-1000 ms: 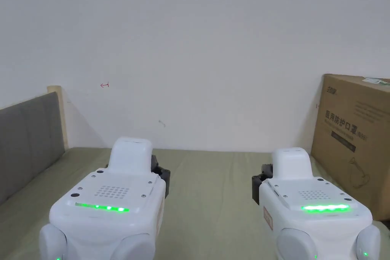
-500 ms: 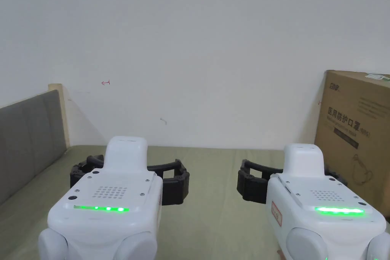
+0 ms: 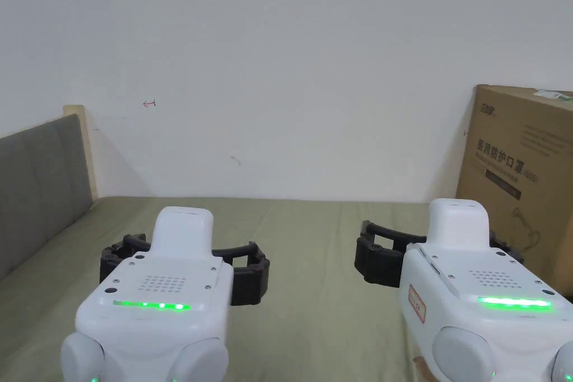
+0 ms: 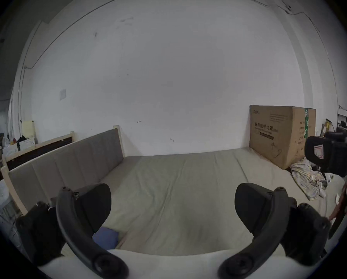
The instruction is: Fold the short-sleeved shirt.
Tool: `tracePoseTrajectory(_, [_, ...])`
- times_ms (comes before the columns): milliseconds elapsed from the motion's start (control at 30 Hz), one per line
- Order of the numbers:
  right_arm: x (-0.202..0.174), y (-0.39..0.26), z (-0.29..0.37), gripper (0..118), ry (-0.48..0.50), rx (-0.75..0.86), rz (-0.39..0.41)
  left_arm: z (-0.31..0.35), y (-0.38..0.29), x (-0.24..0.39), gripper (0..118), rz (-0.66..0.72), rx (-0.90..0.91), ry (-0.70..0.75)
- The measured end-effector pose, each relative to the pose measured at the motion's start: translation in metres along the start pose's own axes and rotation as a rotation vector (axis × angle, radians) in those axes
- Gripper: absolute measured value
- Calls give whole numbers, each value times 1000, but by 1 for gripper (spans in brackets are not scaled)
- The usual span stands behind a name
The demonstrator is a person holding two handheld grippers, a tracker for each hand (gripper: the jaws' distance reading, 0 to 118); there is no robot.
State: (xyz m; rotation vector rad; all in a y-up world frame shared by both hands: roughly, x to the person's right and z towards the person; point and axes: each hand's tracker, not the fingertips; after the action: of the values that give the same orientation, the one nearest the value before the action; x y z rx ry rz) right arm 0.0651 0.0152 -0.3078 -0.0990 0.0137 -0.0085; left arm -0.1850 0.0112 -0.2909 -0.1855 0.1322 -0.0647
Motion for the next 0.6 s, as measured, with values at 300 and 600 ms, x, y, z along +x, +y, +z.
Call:
tracePoseTrajectory(300, [5,-5,3,118,-27,-10,0,-1,-9,-6,118,3,-37,-7])
tracePoseTrajectory(600, [6,-8,9,118,-37,-14,24,9,-7,-4,118,-10,17,37])
